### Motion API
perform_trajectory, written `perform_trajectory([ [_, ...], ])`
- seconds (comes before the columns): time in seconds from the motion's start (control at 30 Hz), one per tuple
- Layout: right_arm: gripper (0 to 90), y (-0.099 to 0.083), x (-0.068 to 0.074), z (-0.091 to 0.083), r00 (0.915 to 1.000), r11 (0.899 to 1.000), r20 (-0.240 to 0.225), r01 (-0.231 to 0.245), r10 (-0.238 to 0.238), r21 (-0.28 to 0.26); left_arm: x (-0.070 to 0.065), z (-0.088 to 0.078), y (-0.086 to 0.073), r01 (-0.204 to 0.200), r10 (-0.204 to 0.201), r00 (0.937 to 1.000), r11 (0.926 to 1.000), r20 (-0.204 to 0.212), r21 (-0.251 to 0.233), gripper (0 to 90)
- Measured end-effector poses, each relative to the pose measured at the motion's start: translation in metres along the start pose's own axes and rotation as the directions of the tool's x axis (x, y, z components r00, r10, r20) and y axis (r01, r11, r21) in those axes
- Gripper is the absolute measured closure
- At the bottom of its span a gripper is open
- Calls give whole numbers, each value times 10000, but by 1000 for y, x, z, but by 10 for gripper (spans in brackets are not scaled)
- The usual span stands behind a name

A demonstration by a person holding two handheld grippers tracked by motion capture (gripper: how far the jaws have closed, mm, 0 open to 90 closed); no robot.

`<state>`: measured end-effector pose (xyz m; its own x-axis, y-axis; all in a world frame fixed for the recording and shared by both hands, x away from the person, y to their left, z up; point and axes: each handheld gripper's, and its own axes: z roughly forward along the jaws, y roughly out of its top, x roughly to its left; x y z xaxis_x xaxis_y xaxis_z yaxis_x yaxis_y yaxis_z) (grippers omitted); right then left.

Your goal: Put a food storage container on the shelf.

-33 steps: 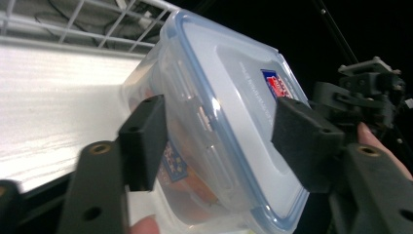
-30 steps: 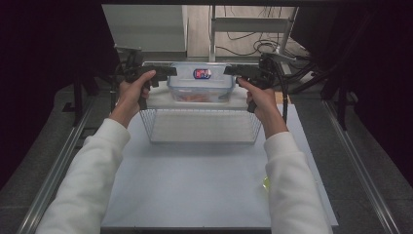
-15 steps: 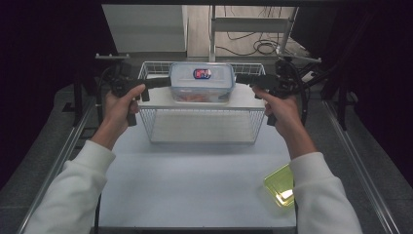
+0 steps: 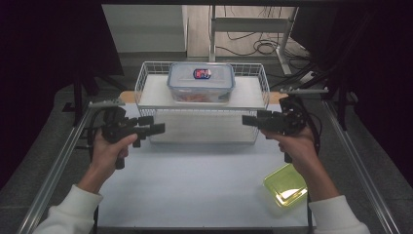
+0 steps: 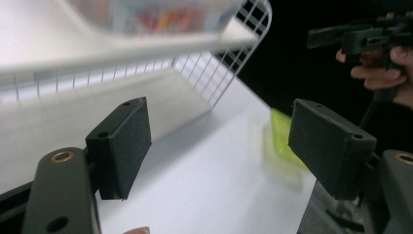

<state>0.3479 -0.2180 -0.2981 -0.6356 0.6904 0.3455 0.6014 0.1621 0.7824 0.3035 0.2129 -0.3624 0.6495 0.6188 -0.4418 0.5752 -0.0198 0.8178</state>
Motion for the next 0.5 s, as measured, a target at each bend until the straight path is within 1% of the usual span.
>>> perform_trajectory([
  [0.03, 259, -10, 0, 1, 9999, 9998, -27, 121, -121, 171, 0, 0, -5, -55, 56, 10000, 9999, -57, 132, 231],
  [0.1, 267, -22, -1, 3, 9996, 9992, -18, 279, -279, 288, 0, 0, -22, -117, 121, 9999, 9990, -86, 424, 236],
  [0.13, 287, -35, -1, 5, 9991, 9982, -9, 430, -430, 414, -1, 1, -27, -152, 159, 9998, 9984, -129, 549, 238],
  [0.17, 287, -35, -1, 5, 9991, 9982, -9, 430, -430, 414, -1, 2, -33, -199, 220, 9994, 9970, -277, 742, 238],
  [0.2, 313, -48, -1, 6, 9979, 9967, -7, 646, -646, 487, -3, 5, -44, -353, 418, 9976, 9928, -551, 1147, 241],
  [0.23, 313, -48, -1, 6, 9979, 9967, -7, 646, -646, 487, -3, 5, -44, -353, 418, 9976, 9928, -551, 1147, 241],
  [0.27, 315, -53, -1, 7, 9975, 9961, 10, 708, -710, 534, -4, 6, -50, -424, 516, 9965, 9901, -664, 1336, 241],
  [0.3, 319, -60, 0, 8, 9966, 9944, 19, 820, -823, 661, -6, 7, -54, -466, 567, 9960, 9889, -692, 1408, 242],
  [0.33, 328, -72, 1, 10, 9951, 9919, 8, 990, -994, 794, -7, 6, -58, -518, 617, 9959, 9883, -655, 1433, 242],
  [0.37, 328, -72, 1, 10, 9951, 9919, 8, 990, -994, 794, -8, 6, -62, -556, 647, 9961, 9883, -602, 1417, 242],
  [0.4, 332, -82, 2, 12, 9938, 9891, 7, 1109, -1115, 969, -10, 5, -69, -501, 575, 9971, 9890, -500, 1392, 243],
  [0.43, 332, -82, 2, 12, 9938, 9891, 7, 1109, -1115, 969, -10, 5, -69, -501, 575, 9971, 9890, -500, 1392, 243],
  [0.47, 336, -91, 3, 15, 9933, 9866, 6, 1146, -1154, 1164, -10, 5, -74, -426, 492, 9978, 9889, -433, 1420, 245],
  [0.5, 336, -91, 3, 15, 9933, 9866, 6, 1146, -1154, 1164, -9, 6, -77, -394, 463, 9980, 9877, -426, 1516, 245],
])
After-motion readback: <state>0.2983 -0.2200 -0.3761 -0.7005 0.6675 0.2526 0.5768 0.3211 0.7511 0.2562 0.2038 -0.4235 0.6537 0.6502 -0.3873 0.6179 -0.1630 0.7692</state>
